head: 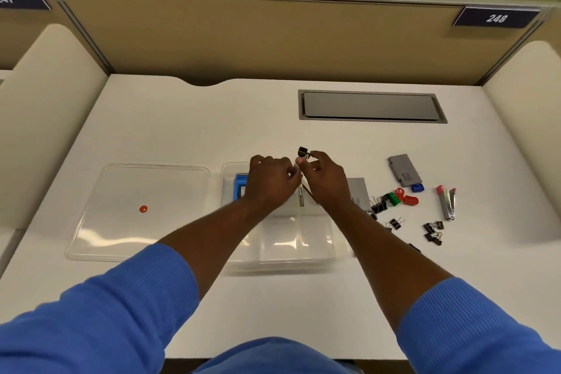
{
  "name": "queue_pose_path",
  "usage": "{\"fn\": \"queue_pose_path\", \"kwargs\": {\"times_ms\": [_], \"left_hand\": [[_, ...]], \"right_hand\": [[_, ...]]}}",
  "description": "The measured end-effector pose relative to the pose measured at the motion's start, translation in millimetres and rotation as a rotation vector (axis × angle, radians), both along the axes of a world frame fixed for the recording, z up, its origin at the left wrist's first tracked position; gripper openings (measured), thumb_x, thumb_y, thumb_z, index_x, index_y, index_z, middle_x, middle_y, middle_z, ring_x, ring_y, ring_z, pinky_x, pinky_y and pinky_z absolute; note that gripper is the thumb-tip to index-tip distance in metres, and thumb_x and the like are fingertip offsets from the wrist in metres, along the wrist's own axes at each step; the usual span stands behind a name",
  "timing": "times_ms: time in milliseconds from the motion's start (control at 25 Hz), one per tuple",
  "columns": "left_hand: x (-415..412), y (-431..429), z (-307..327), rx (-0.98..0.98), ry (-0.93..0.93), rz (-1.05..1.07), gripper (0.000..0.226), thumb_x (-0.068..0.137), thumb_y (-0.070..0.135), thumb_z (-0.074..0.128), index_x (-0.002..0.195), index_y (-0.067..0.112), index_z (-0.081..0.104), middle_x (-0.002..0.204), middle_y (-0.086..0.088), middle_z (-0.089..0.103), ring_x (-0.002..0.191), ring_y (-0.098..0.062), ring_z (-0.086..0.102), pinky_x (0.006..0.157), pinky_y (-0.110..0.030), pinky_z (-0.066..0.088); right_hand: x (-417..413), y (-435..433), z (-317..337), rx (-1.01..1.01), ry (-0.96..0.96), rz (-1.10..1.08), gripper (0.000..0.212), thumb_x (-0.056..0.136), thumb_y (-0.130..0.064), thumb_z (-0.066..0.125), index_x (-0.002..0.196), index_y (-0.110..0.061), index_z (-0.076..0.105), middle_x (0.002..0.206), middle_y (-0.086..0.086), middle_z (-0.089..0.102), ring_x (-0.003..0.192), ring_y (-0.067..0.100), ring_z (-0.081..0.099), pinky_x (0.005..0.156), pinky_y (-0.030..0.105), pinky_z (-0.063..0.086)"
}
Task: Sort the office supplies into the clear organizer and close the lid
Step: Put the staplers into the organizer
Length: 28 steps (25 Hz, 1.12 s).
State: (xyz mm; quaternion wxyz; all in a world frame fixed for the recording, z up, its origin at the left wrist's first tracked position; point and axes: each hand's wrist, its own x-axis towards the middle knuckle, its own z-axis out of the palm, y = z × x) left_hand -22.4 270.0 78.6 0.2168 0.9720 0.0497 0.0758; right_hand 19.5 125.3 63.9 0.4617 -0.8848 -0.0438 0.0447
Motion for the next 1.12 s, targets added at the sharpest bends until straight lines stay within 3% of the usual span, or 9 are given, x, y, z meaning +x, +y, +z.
{"fn": "queue_pose_path", "kwargs": {"times_ms": [80,200,320,400,480,560,800,960,1120], "left_hand": [[1.6,-9.4,1.0,-0.018,-0.049,-0.020,0.029,0.093,0.046,0.054,0.084,0.022,0.066,0.074,0.006,0.068,0.076,-0.016,0.060,0.093,-0.037,0.034],[0.8,-21.0,-5.3,-0.046,-0.085,-0.048,0.026,0.092,0.045,0.055,0.087,0.022,0.067,0.074,0.006,0.069,0.077,-0.017,0.062,0.091,-0.036,0.033],[0.0,-22.7,-22.1,-0.026,-0.060,-0.112,0.040,0.087,0.055,0.059,0.111,0.023,0.066,0.105,0.005,0.071,0.102,-0.018,0.062,0.099,-0.038,0.031],[-0.8,-16.9,-36.4,0.068,0.056,-0.161,0.071,0.084,0.067,0.053,0.138,0.022,0.049,0.145,-0.002,0.051,0.136,-0.022,0.043,0.114,-0.046,0.019],[0.6,-8.7,-49.2,0.194,0.200,-0.202,0.098,0.080,0.080,0.041,0.154,0.020,0.020,0.164,-0.005,0.013,0.152,-0.024,0.008,0.119,-0.053,-0.002],[2.3,-2.4,-58.6,0.267,0.279,-0.229,0.112,0.074,0.089,0.034,0.156,0.020,0.002,0.165,-0.006,-0.006,0.152,-0.025,-0.009,0.114,-0.053,-0.015],[6.0,5.7,-68.0,0.298,0.379,-0.224,0.121,0.068,0.094,0.034,0.155,0.022,-0.010,0.164,-0.004,-0.016,0.150,-0.024,-0.017,0.108,-0.052,-0.024],[7.9,5.7,-66.4,0.307,0.401,-0.218,0.122,0.067,0.095,0.034,0.155,0.024,-0.011,0.164,-0.003,-0.017,0.150,-0.024,-0.016,0.108,-0.053,-0.023],[7.8,3.5,-65.9,0.317,0.406,-0.215,0.122,0.067,0.095,0.034,0.155,0.024,-0.010,0.164,-0.003,-0.017,0.150,-0.024,-0.016,0.109,-0.054,-0.022]], "right_hand": [[0.5,-1.4,4.1,0.093,0.040,-0.043,0.047,0.083,-0.062,0.065,0.119,-0.032,0.060,0.092,-0.017,0.071,0.087,-0.002,0.067,0.080,0.024,0.052],[3.2,-3.7,2.9,0.131,0.041,-0.096,0.046,0.081,-0.048,0.070,0.122,-0.030,0.059,0.095,-0.017,0.068,0.091,0.004,0.067,0.083,0.026,0.051],[9.3,-11.2,0.1,0.072,0.054,-0.121,0.053,0.080,-0.041,0.074,0.126,-0.025,0.055,0.094,-0.014,0.067,0.092,0.010,0.067,0.079,0.025,0.048],[14.5,-17.8,-4.7,-0.061,0.043,-0.065,0.056,0.081,-0.039,0.076,0.127,-0.017,0.055,0.097,-0.007,0.070,0.091,0.013,0.065,0.076,0.025,0.044],[17.3,-21.1,-11.2,-0.226,0.043,0.027,0.054,0.080,-0.037,0.077,0.123,-0.013,0.057,0.101,0.001,0.069,0.091,0.018,0.065,0.075,0.027,0.043],[17.3,-21.5,-17.7,-0.367,0.032,0.092,0.047,0.078,-0.037,0.078,0.112,-0.011,0.058,0.101,0.005,0.064,0.089,0.023,0.064,0.071,0.028,0.042],[15.7,-16.3,-24.9,-0.603,0.004,0.202,0.047,0.083,-0.032,0.074,0.117,-0.005,0.054,0.113,0.014,0.057,0.094,0.033,0.065,0.075,0.036,0.049],[16.1,-12.0,-21.7,-0.610,0.004,0.220,0.045,0.088,-0.033,0.070,0.119,-0.005,0.055,0.117,0.014,0.053,0.094,0.032,0.065,0.075,0.037,0.052],[14.1,-20.2,-14.4,-0.494,-0.065,0.231,0.050,0.090,-0.033,0.067,0.132,-0.008,0.053,0.127,0.010,0.053,0.109,0.028,0.060,0.086,0.040,0.053]]}}
